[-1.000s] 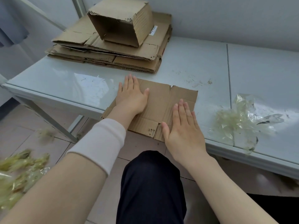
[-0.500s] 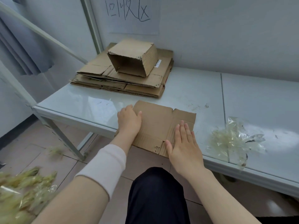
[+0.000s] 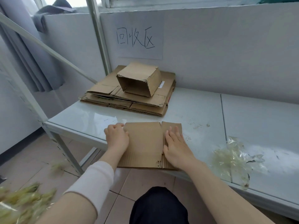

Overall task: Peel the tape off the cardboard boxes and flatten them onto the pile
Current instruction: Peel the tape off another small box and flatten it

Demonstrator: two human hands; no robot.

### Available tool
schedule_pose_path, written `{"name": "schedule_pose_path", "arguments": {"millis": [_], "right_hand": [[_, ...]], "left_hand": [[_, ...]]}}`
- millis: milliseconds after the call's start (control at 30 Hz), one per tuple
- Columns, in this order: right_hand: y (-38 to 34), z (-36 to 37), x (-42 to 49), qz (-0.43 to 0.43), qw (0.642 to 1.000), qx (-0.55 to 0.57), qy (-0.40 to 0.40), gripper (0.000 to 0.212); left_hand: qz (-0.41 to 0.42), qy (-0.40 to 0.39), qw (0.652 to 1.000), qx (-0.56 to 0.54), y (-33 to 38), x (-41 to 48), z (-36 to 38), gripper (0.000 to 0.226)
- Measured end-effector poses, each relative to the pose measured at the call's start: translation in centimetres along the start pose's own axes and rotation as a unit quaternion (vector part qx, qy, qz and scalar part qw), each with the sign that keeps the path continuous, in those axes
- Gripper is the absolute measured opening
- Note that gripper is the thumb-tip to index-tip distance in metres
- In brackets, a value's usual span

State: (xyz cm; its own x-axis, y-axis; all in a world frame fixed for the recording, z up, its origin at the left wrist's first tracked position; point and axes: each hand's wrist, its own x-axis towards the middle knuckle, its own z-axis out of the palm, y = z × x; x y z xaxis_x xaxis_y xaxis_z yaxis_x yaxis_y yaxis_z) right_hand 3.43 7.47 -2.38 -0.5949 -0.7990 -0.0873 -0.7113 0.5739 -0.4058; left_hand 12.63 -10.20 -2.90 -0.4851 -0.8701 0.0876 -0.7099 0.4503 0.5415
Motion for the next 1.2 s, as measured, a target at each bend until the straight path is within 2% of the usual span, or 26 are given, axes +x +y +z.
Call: {"name": "schedule_pose_path", "arguments": {"millis": [133, 233, 367, 433, 500, 567, 667, 767, 867, 933, 967, 1000, 1033, 1133, 1200], "right_hand": [[-0.1, 0.2, 2.6, -0.01, 0.999, 0.026, 0.021, 0.057], [0.3, 1.6, 3.4, -0.004, 0.999, -0.039, 0.03, 0.062], [0.6, 2.7, 3.5, -0.001, 0.995, -0.07, 0.074, 0.062], [0.5, 2.7, 3.3, -0.007, 0.995, -0.067, 0.08, 0.062], [0.5, 2.6, 3.1, -0.009, 0.995, -0.053, 0.084, 0.061], [0.5, 2.4, 3.0, -0.004, 0.996, -0.035, 0.087, 0.063], [0.5, 1.9, 3.0, 0.004, 0.995, 0.029, 0.096, 0.065], [0.6, 1.0, 2.7, 0.015, 0.986, 0.124, 0.114, 0.07], [0.3, -0.8, 2.1, 0.079, 0.937, 0.289, 0.18, 0.088], [-0.4, -2.8, 2.3, 0.118, 0.886, 0.411, 0.178, 0.101], [-0.8, -3.9, 2.7, 0.128, 0.861, 0.466, 0.157, 0.099], [-1.2, -5.0, 3.4, 0.128, 0.835, 0.52, 0.13, 0.09], [-1.5, -5.9, 4.5, 0.119, 0.808, 0.567, 0.109, 0.077], [-2.7, -9.0, 9.5, 0.103, 0.758, 0.629, 0.135, 0.038], [-3.8, -11.1, 13.6, 0.093, 0.733, 0.654, 0.16, 0.034]], "left_hand": [[0.15, -0.074, 0.982, 0.087, 1.6, 1.3, 1.4, 0.056], [0.151, -0.112, 0.969, 0.163, 1.9, 2.4, 3.3, 0.063], [0.142, -0.092, 0.968, 0.183, 1.6, 2.2, 4.6, 0.063], [0.111, -0.075, 0.983, 0.127, 1.7, 1.9, 3.9, 0.065], [0.03, -0.045, 0.998, 0.031, 1.7, 1.4, 2.7, 0.065], [-0.035, -0.039, 0.997, -0.048, 1.2, 0.9, 1.3, 0.067], [-0.099, -0.12, 0.977, -0.146, -0.1, 0.7, -1.3, 0.074], [-0.113, -0.217, 0.937, -0.249, -0.7, 0.3, -4.0, 0.039], [-0.113, -0.279, 0.852, -0.429, 0.5, 1.1, -7.2, 0.024], [-0.074, -0.276, 0.806, -0.518, 2.0, 2.9, -9.5, 0.02], [-0.055, -0.263, 0.794, -0.545, 3.0, 4.0, -10.5, 0.017], [-0.034, -0.245, 0.796, -0.552, 4.1, 5.4, -11.4, 0.014], [-0.012, -0.222, 0.813, -0.538, 5.3, 6.9, -12.0, 0.012], [0.049, -0.127, 0.863, -0.487, 8.5, 12.8, -12.8, 0.007], [0.098, -0.055, 0.899, -0.424, 10.2, 17.4, -12.7, 0.003]]}}
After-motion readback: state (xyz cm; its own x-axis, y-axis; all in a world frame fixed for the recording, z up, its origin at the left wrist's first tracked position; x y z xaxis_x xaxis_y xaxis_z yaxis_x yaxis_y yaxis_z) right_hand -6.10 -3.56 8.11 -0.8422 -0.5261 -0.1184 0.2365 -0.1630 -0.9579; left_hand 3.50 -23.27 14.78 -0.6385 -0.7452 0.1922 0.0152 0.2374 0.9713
